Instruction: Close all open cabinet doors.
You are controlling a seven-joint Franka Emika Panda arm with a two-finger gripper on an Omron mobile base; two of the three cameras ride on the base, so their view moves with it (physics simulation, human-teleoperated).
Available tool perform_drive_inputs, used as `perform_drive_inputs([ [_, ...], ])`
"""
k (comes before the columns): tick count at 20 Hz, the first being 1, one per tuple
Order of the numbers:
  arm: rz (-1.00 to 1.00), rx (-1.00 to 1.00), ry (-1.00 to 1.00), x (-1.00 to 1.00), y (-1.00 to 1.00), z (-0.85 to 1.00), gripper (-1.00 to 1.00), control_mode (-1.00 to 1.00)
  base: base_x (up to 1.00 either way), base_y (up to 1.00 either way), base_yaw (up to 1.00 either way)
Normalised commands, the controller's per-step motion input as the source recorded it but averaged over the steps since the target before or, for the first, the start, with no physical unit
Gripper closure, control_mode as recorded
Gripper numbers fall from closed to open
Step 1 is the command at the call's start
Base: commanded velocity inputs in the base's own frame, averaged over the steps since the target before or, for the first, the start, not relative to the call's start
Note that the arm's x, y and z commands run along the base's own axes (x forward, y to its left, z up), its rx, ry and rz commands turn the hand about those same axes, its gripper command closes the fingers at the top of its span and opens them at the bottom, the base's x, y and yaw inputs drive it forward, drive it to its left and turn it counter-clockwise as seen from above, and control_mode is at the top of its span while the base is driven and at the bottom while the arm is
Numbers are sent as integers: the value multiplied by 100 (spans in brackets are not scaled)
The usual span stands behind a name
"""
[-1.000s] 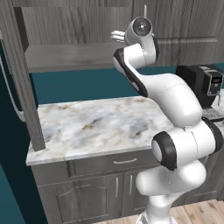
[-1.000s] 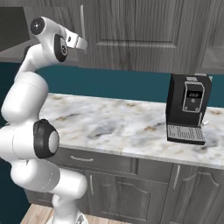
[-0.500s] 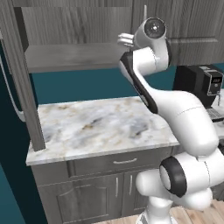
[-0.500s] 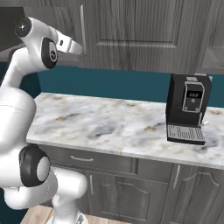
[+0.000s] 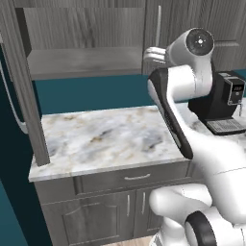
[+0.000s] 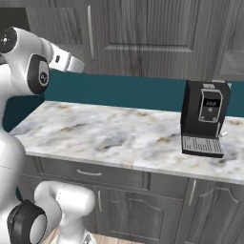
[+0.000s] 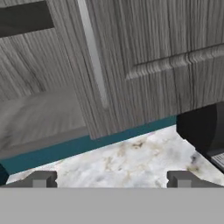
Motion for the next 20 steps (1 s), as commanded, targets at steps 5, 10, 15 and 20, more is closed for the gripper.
perform_drive_inputs([
  [5, 18, -2, 19, -77, 0, 33, -100, -100, 0, 0, 0],
  [10, 26, 1, 41, -27, -1, 31, -100, -100, 0, 0, 0],
  [15, 4, -2, 22, -75, 16, -4, -100, -100, 0, 0, 0],
  [20, 4, 0, -18, -100, 3, -25, -100, -100, 0, 0, 0],
])
